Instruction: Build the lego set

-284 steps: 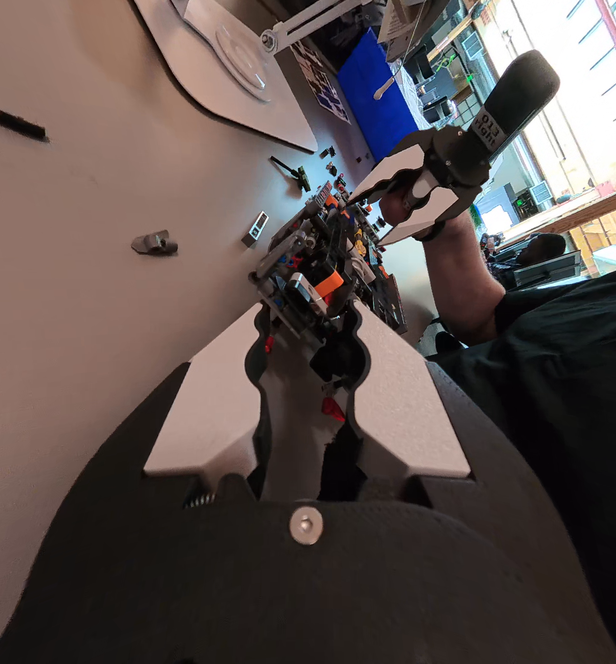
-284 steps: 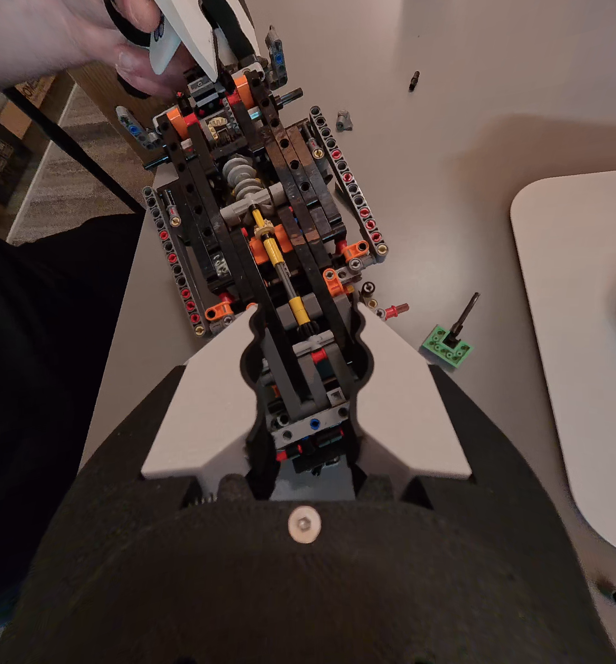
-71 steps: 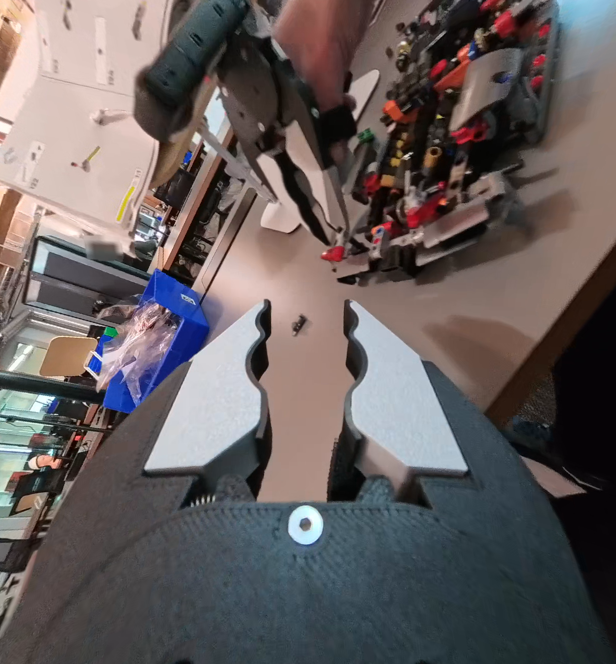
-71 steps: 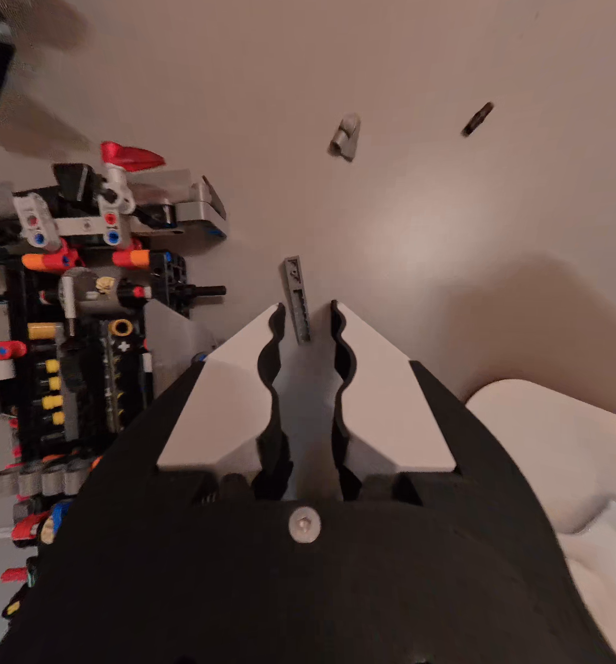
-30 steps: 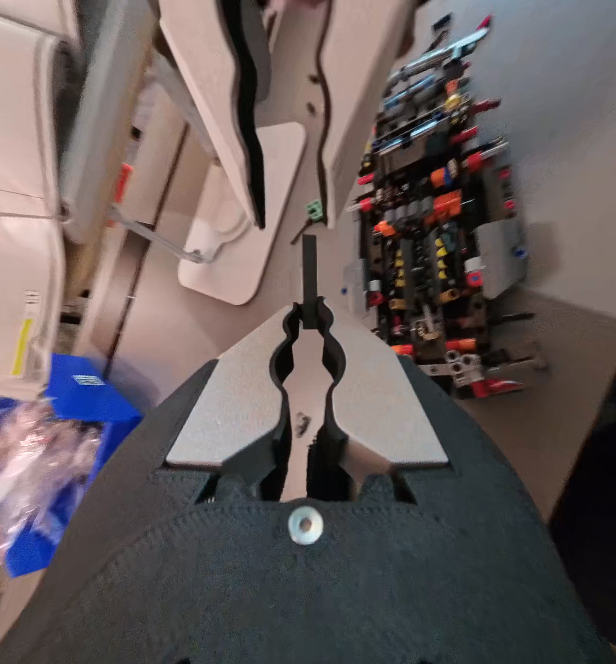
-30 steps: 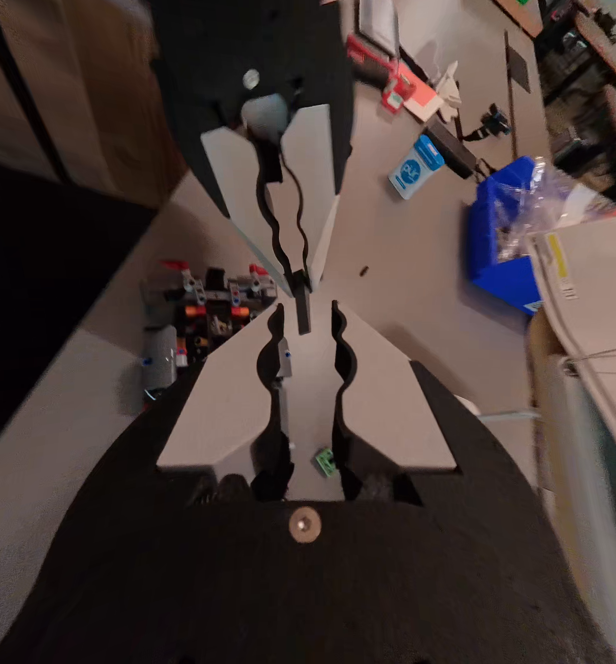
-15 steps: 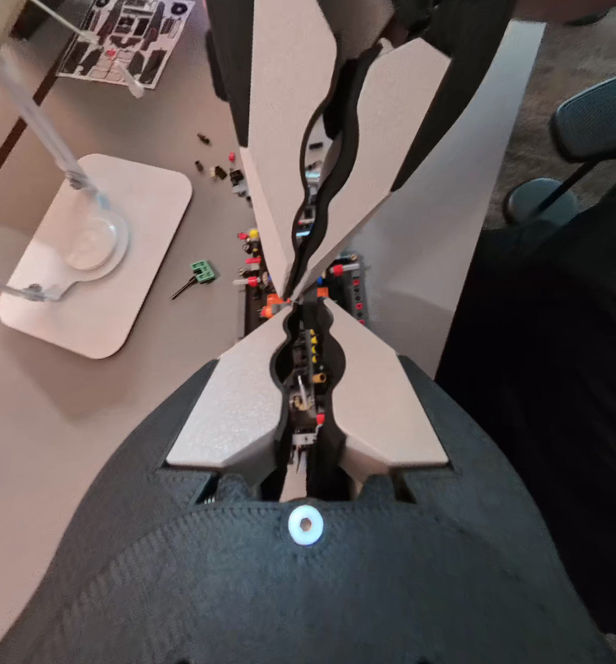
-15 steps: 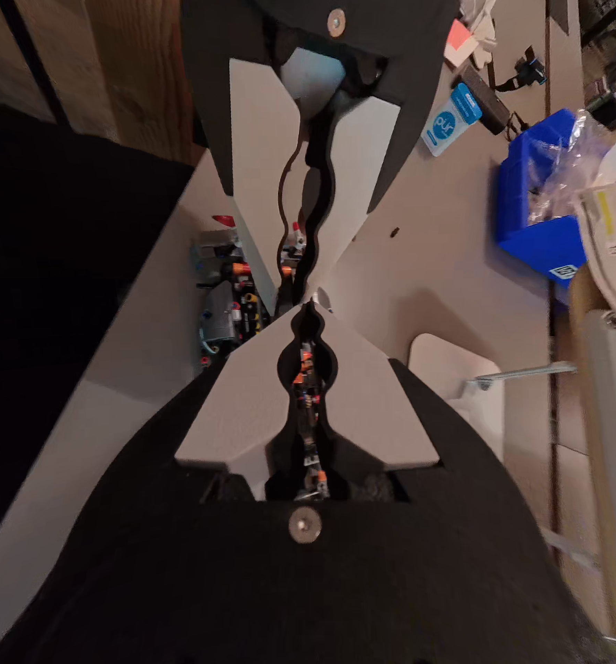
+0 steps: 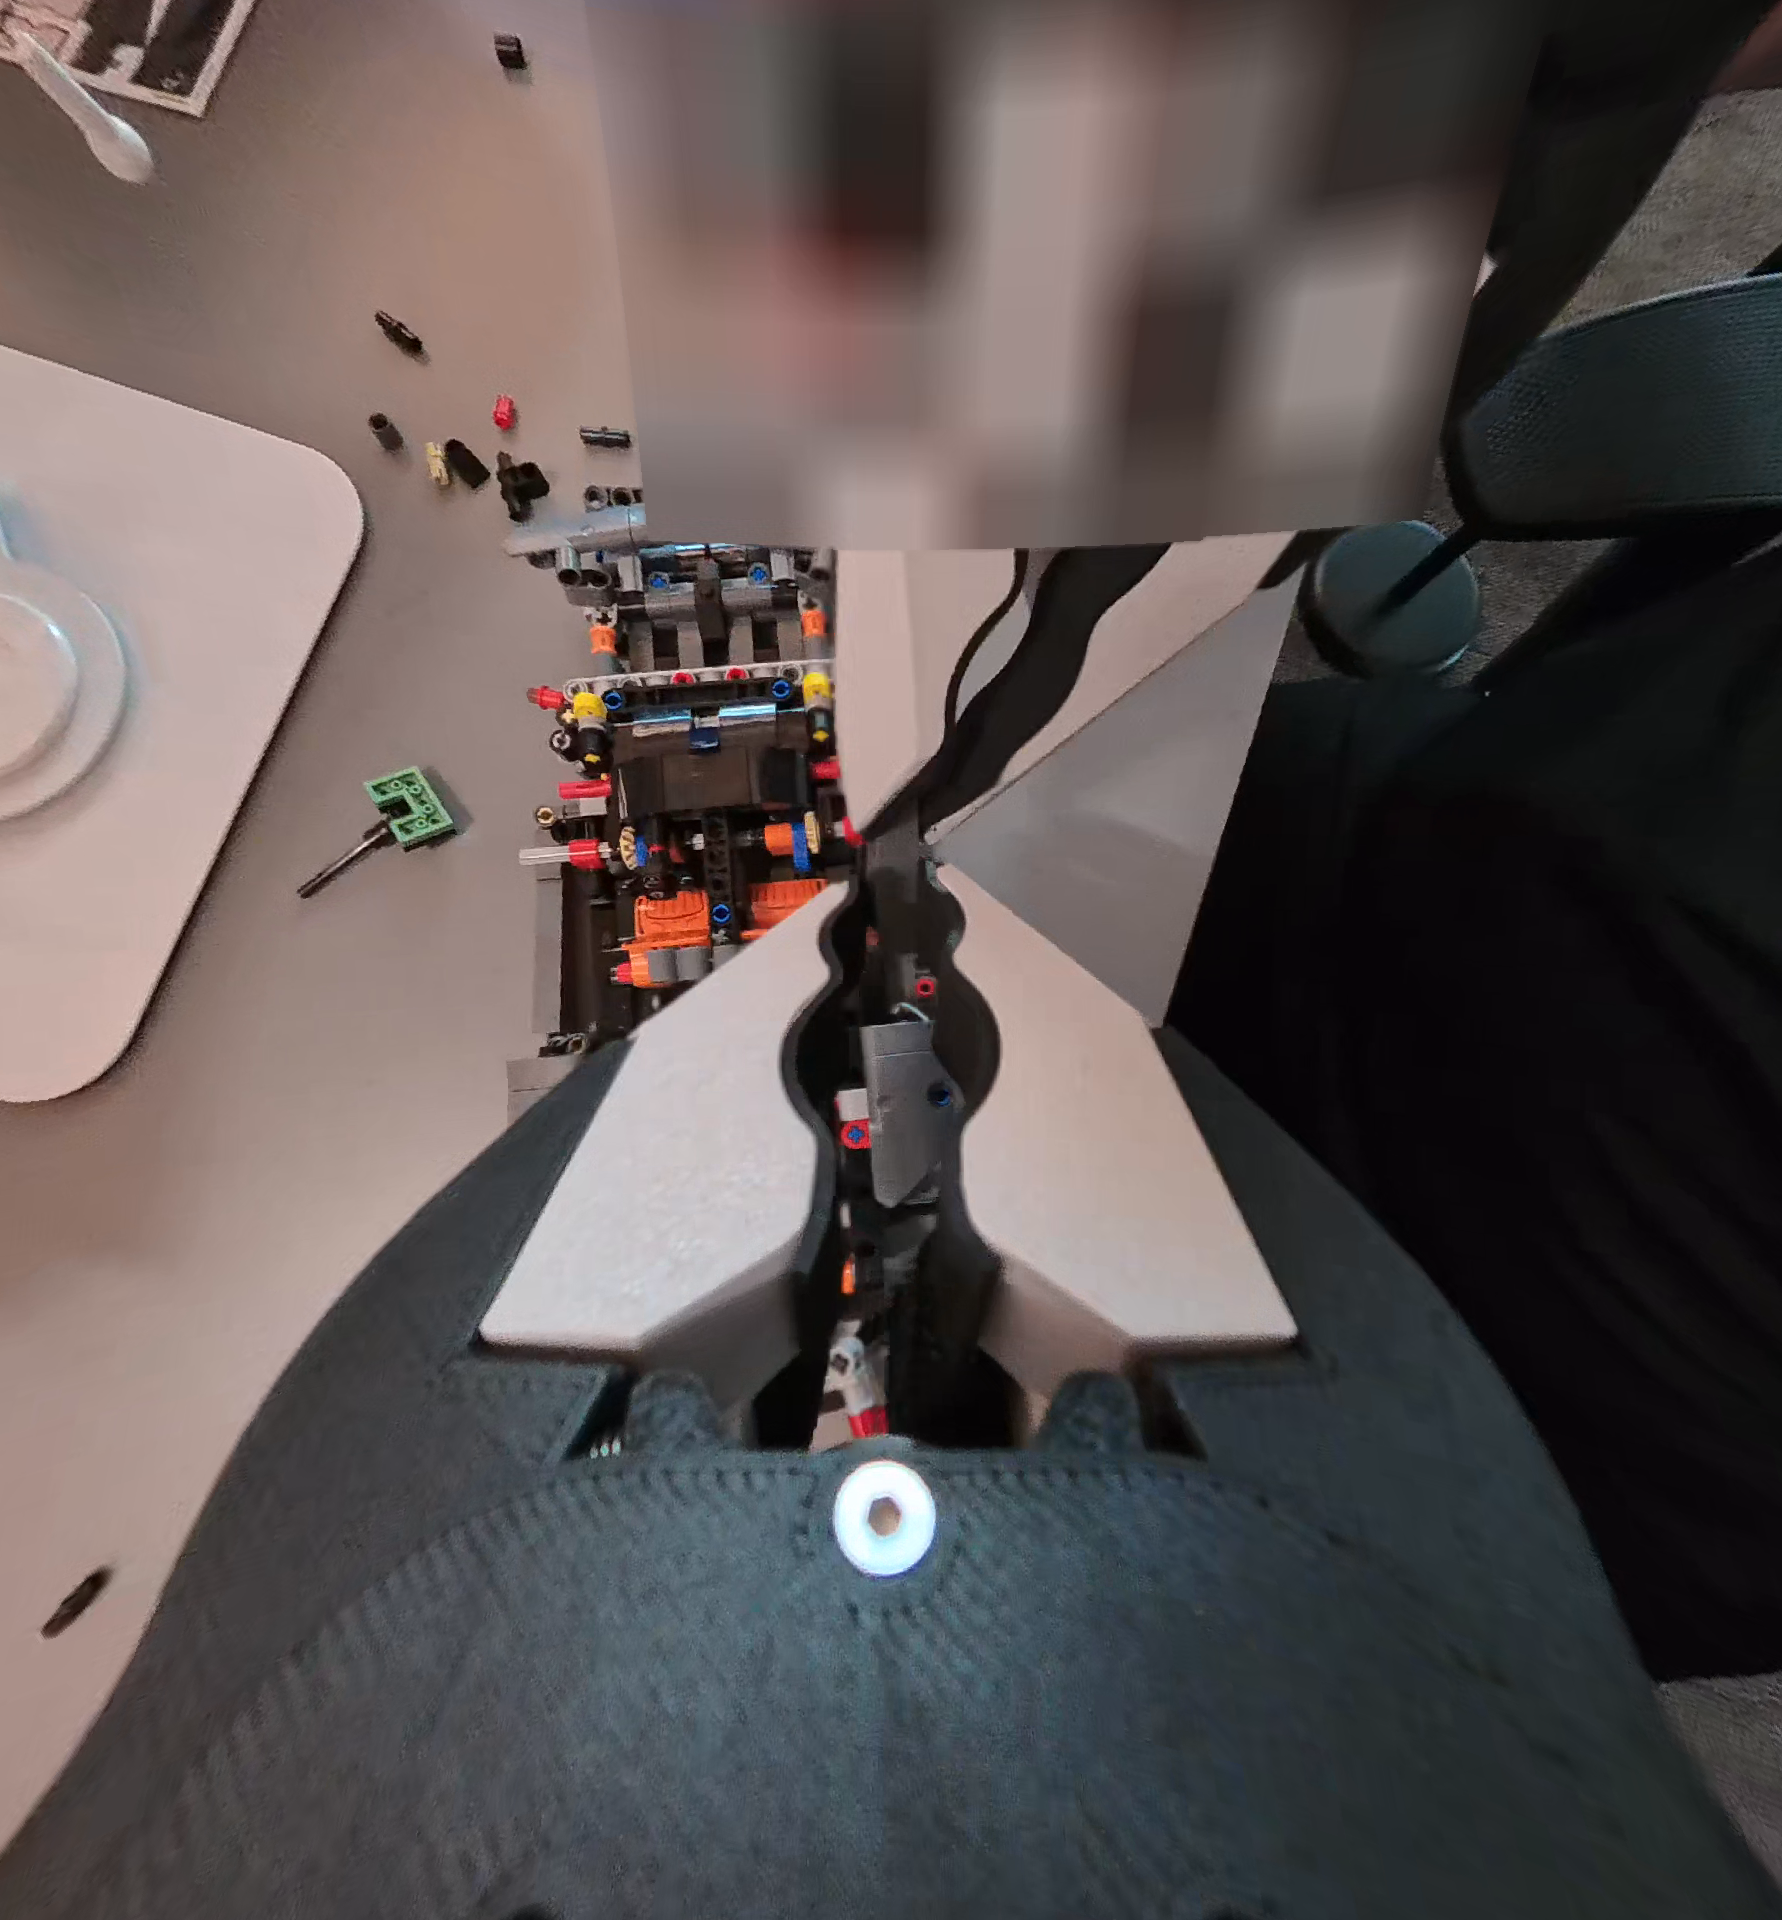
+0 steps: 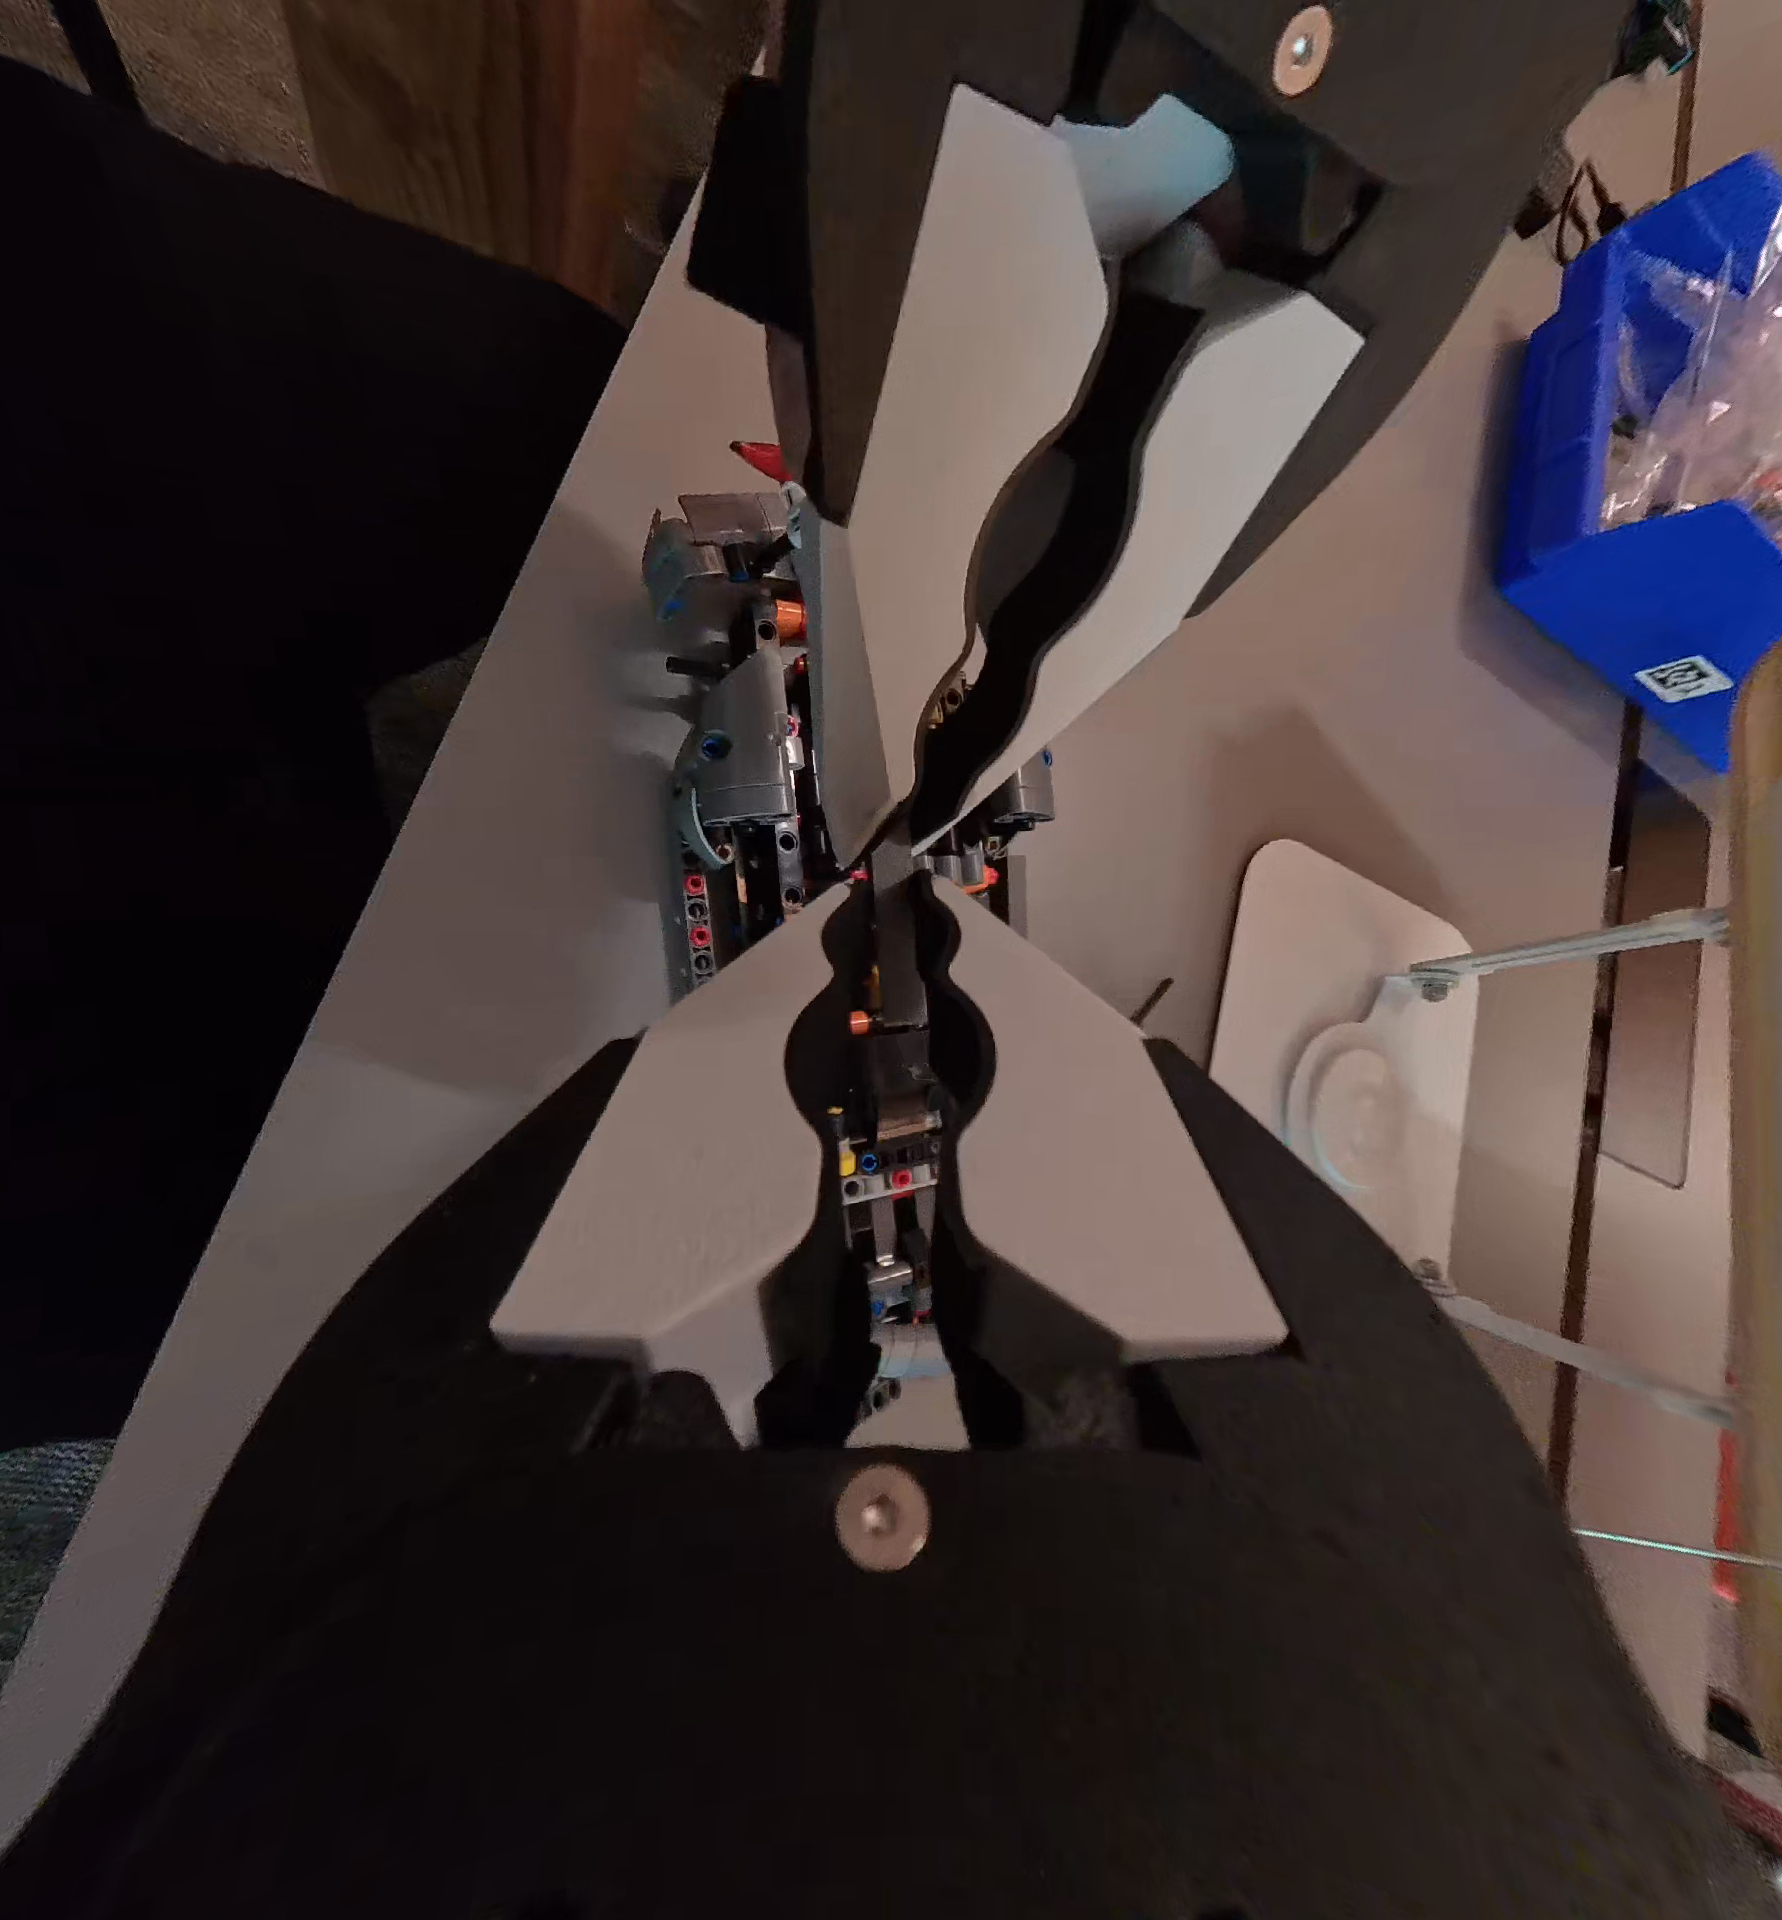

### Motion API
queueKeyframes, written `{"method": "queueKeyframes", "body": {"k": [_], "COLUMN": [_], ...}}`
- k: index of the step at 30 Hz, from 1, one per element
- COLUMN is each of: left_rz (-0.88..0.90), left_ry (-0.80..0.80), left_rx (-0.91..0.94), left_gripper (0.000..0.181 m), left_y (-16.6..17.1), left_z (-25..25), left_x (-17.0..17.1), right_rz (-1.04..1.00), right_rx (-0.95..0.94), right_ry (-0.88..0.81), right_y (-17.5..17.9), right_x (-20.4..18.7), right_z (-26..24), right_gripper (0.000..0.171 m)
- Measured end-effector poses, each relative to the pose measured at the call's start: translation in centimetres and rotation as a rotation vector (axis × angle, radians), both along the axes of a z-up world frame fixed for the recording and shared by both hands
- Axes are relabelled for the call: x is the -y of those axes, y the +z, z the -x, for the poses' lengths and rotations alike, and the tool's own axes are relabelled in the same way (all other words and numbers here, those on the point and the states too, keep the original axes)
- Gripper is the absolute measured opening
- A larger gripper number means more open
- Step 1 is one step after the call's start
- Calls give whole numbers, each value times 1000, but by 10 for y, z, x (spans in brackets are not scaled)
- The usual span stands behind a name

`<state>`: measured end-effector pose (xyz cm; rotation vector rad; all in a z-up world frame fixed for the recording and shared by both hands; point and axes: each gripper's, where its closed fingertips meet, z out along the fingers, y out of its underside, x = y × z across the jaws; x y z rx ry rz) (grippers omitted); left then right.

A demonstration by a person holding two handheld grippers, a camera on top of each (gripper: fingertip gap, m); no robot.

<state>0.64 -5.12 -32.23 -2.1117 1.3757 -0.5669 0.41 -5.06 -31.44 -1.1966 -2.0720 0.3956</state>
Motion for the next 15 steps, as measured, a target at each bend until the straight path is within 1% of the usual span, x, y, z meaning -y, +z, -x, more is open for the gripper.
{"method": "queueKeyframes", "body": {"k": [4,7,9,11,13,15], "left_rz": [-16,-113,-175,-291,-316,-360], "left_ry": [5,55,85,126,146,153], "left_rx": [8,-25,-20,-91,-148,-158], "left_gripper": [7,26,23,17,18,18], "left_y": [-5,-11,-11,-17,-28,-31], "left_z": [-6,1,6,18,27,29], "left_x": [8,7,13,14,20,23], "right_rz": [179,288,319,323,324,308], "right_rx": [-17,-15,4,32,49,70], "right_ry": [6,22,31,29,36,38], "right_y": [-6,-19,-31,-46,-58,-71], "right_x": [8,13,17,18,21,21], "right_z": [-6,-12,-14,-16,-15,-14], "right_gripper": [5,4,5,5,5,5]}}
